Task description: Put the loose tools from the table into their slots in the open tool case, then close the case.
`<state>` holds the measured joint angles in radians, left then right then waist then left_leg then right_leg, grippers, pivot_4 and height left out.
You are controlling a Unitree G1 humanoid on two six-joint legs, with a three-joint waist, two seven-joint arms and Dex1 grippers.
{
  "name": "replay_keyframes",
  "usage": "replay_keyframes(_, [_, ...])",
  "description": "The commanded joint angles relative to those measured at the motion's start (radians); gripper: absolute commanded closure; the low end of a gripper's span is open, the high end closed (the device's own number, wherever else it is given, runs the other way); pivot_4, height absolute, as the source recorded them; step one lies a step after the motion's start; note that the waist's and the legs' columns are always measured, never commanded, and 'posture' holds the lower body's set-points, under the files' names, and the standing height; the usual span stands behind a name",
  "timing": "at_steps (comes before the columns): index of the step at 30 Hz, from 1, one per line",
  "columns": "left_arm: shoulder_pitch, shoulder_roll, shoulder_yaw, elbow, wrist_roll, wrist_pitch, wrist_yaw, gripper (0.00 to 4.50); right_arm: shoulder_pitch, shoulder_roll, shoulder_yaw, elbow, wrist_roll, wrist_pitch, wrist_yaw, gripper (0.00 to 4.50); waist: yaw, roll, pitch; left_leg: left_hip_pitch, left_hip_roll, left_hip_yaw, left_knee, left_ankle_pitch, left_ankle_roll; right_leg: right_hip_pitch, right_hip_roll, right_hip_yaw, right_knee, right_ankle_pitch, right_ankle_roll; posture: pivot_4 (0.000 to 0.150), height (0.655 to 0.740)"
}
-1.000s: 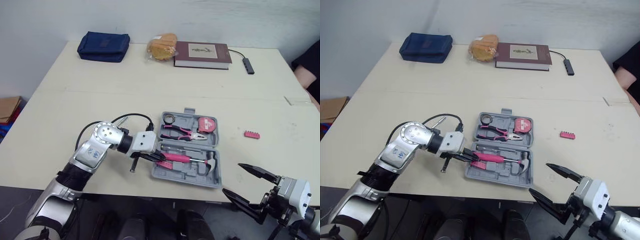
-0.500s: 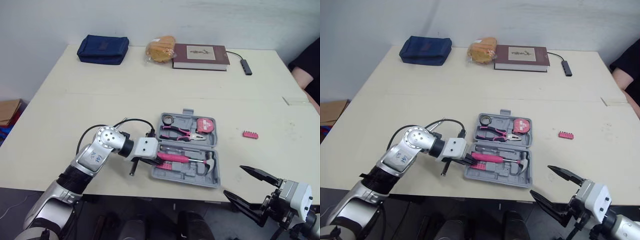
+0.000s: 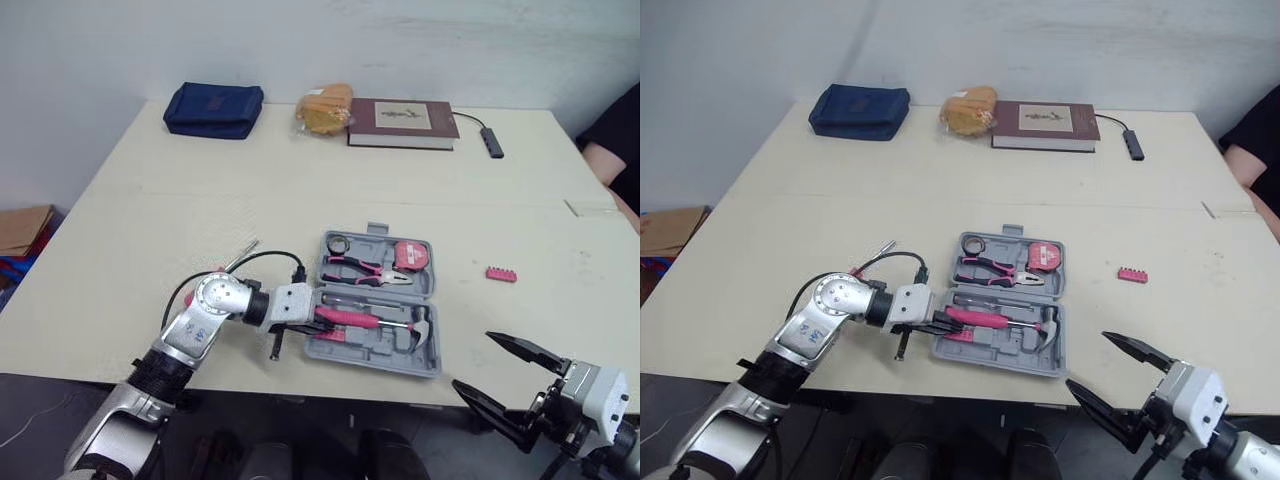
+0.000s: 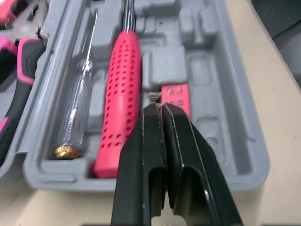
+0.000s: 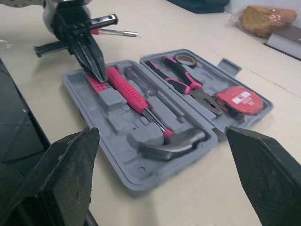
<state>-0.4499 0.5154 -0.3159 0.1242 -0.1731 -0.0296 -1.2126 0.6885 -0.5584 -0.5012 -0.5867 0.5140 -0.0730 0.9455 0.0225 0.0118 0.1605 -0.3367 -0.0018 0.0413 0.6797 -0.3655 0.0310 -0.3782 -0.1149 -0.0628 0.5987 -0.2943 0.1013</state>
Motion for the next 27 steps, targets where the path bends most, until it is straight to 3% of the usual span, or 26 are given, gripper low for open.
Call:
replay_keyframes(1, [0.006,0.023,0.145,0.031,-0.131,-0.035,-0.032,4.43,0.042,0.025,-0.109,0.047,0.026,-0.067,0.018,0.00,-0.001,0.000,0.003,0.000,0.000,0.000,0.000,0.000,-0.001,0.000,0.000,0.000,0.000,0.000,0.000,0.150,0.7400])
replay_keyframes(6, [-0.001,0.105,0.404,0.234,-0.203,-0.127,0.046,2.99,0.056,0.103,-0.217,0.213,0.024,-0.226,0.032,0.00,-0.002,-0.001,0.005,-0.001,0.000,0.000,0.000,0.000,-0.001,-0.001,0.000,-0.001,-0.001,0.000,0.000,0.150,0.7400])
replay_keyframes(10, [0.017,0.202,0.532,0.431,-0.190,-0.208,0.089,1.10,0.035,0.158,-0.287,0.356,0.034,-0.316,0.005,0.00,-0.012,-0.001,0.007,0.000,0.000,0.000,-0.004,-0.001,0.000,-0.001,0.000,-0.001,-0.001,0.000,0.000,0.150,0.7400])
replay_keyframes(11, [0.033,0.224,0.560,0.472,-0.194,-0.213,0.098,0.92,0.029,0.168,-0.299,0.393,0.025,-0.341,-0.003,0.00,-0.013,-0.001,0.007,0.001,0.000,0.000,-0.005,-0.001,0.000,-0.001,0.000,-0.002,-0.002,0.000,0.000,0.150,0.7400])
replay_keyframes(13, [0.078,0.276,0.625,0.569,-0.184,-0.247,0.135,0.09,0.016,0.189,-0.330,0.484,0.009,-0.393,-0.028,0.00,-0.019,0.000,0.007,0.001,0.000,0.000,-0.009,0.000,0.001,-0.001,-0.001,-0.001,-0.004,0.000,0.000,0.150,0.7400])
replay_keyframes(19, [0.194,0.364,0.779,0.691,-0.229,-0.250,0.203,0.04,0.027,0.228,-0.395,0.707,0.001,-0.497,-0.082,0.00,-0.027,-0.001,0.007,0.000,-0.001,0.000,-0.018,0.002,-0.007,-0.007,-0.001,-0.002,-0.004,-0.002,-0.004,0.150,0.7400])
replay_keyframes(23, [0.255,0.398,0.820,0.775,-0.206,-0.288,0.220,0.04,0.033,0.227,-0.390,0.828,0.005,-0.533,-0.074,0.00,-0.027,-0.001,0.008,0.000,-0.001,0.001,-0.019,-0.001,-0.011,-0.007,-0.001,-0.001,-0.005,-0.003,-0.006,0.150,0.7400])
replay_keyframes(27, [0.242,0.377,0.817,0.734,-0.221,-0.280,0.204,0.04,0.018,0.217,-0.384,0.847,0.035,-0.542,-0.080,0.00,-0.025,-0.001,0.008,0.001,0.000,0.001,-0.019,-0.003,-0.007,-0.006,-0.002,-0.001,-0.004,-0.003,-0.006,0.150,0.7400])
